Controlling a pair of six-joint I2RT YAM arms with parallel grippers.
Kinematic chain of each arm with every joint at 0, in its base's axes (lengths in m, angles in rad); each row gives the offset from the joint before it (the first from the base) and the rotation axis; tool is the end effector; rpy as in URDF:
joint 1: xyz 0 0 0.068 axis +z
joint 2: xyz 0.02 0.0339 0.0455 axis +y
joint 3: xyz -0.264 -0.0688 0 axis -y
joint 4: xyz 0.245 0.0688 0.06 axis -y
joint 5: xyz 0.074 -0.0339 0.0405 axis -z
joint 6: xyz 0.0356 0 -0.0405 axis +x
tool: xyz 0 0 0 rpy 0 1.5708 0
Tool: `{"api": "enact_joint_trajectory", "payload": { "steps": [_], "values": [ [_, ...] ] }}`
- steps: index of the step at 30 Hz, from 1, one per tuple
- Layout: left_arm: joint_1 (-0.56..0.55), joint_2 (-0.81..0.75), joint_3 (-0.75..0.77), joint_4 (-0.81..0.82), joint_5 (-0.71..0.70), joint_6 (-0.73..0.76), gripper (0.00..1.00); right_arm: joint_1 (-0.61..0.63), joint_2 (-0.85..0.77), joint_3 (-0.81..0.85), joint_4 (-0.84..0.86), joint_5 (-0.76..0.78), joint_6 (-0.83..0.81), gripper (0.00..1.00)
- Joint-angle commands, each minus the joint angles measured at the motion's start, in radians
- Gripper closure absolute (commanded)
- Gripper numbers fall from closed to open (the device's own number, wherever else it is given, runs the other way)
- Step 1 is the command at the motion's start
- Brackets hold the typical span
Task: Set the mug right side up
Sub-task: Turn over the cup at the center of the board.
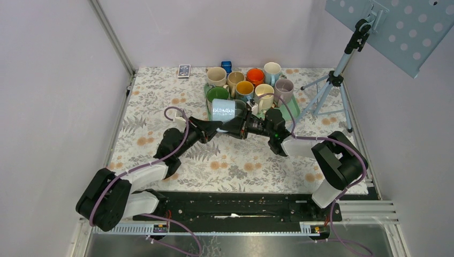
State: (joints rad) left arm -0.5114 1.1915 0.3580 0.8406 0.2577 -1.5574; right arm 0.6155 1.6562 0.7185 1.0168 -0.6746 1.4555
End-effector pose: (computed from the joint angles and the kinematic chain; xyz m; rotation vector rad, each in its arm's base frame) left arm 0.2047 -0.1253 0.2185 -0.7233 1.7436 -1.7443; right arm 0.2626 0.2129 0.2226 0.1118 1.9533 2.0301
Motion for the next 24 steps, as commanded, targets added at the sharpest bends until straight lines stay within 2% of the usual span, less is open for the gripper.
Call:
{"api": "enact_joint_trajectory", "payload": {
  "steps": [1, 10, 15, 22, 24],
  "values": [
    [-0.009, -0.009, -0.002, 0.253, 0.056, -0.024, 1.00, 0.009, -0.024, 0.059, 0.071, 0.015, -0.008, 0.71],
    [-0.010, 0.024, -0.016, 0.295, 0.069, -0.033, 1.00, 0.009, -0.046, 0.066, 0.026, 0.017, -0.035, 0.99],
    [-0.010, 0.020, -0.025, 0.286, 0.065, -0.024, 0.83, 0.017, -0.096, 0.096, -0.126, 0.044, -0.143, 1.00],
    [-0.009, 0.025, -0.027, 0.293, 0.065, -0.015, 0.42, 0.035, -0.148, 0.151, -0.316, 0.089, -0.260, 1.00],
    [-0.009, 0.021, -0.028, 0.289, 0.064, -0.011, 0.36, 0.039, -0.156, 0.159, -0.347, 0.098, -0.279, 1.00]
  ]
}}
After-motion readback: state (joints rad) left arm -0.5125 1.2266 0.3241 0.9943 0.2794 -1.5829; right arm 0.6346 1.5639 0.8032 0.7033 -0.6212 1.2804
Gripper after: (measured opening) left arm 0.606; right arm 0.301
